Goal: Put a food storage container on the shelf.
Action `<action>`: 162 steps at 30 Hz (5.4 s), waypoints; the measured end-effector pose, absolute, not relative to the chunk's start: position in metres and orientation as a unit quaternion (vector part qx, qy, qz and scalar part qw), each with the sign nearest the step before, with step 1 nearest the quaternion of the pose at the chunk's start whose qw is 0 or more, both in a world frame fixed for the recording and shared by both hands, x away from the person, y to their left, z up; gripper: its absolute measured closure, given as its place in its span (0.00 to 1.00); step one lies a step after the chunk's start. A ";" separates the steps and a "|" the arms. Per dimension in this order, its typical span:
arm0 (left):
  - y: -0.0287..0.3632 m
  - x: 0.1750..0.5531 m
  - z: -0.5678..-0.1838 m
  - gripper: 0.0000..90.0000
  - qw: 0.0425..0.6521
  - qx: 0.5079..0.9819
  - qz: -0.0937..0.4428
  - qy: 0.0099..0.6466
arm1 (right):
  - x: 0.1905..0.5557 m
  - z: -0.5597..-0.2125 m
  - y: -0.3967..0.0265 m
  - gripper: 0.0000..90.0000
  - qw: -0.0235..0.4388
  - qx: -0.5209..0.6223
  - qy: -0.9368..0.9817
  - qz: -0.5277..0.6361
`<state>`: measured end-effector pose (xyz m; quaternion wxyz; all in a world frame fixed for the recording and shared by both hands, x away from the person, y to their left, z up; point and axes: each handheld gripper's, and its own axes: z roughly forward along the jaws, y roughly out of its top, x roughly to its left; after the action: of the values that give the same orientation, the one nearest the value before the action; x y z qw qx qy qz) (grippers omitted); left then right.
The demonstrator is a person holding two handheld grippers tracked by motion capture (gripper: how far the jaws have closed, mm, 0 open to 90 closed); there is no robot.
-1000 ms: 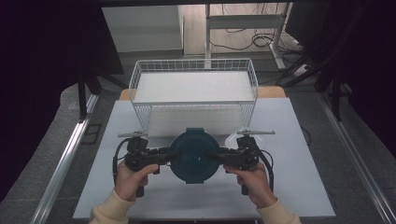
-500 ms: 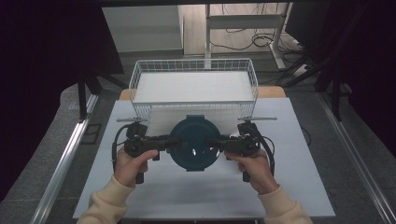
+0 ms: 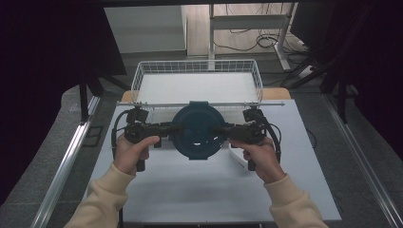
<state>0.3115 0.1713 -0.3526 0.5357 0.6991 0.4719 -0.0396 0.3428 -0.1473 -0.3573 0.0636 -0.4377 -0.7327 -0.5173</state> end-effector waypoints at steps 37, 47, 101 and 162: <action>0.180 0.346 -0.293 0.50 0.548 0.699 -0.029 0.458 | 0.376 -0.291 -0.138 0.38 0.038 -0.421 -0.742 -0.521; 0.183 0.370 -0.281 0.50 0.546 0.702 -0.033 0.456 | 0.395 -0.279 -0.136 0.38 0.038 -0.425 -0.740 -0.520; 0.186 0.477 -0.315 0.48 0.545 0.639 -0.101 0.533 | 0.508 -0.300 -0.134 0.38 0.112 -0.491 -0.716 -0.484; 0.217 0.315 -0.365 0.28 0.527 0.711 0.119 0.449 | 0.368 -0.330 -0.188 0.26 -0.114 -0.375 -0.780 -0.487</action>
<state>0.3154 0.2165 -0.3652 0.5269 0.7115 0.4495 0.1189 0.3682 -0.1880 -0.3295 -0.1144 -0.3754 -0.7802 -0.4871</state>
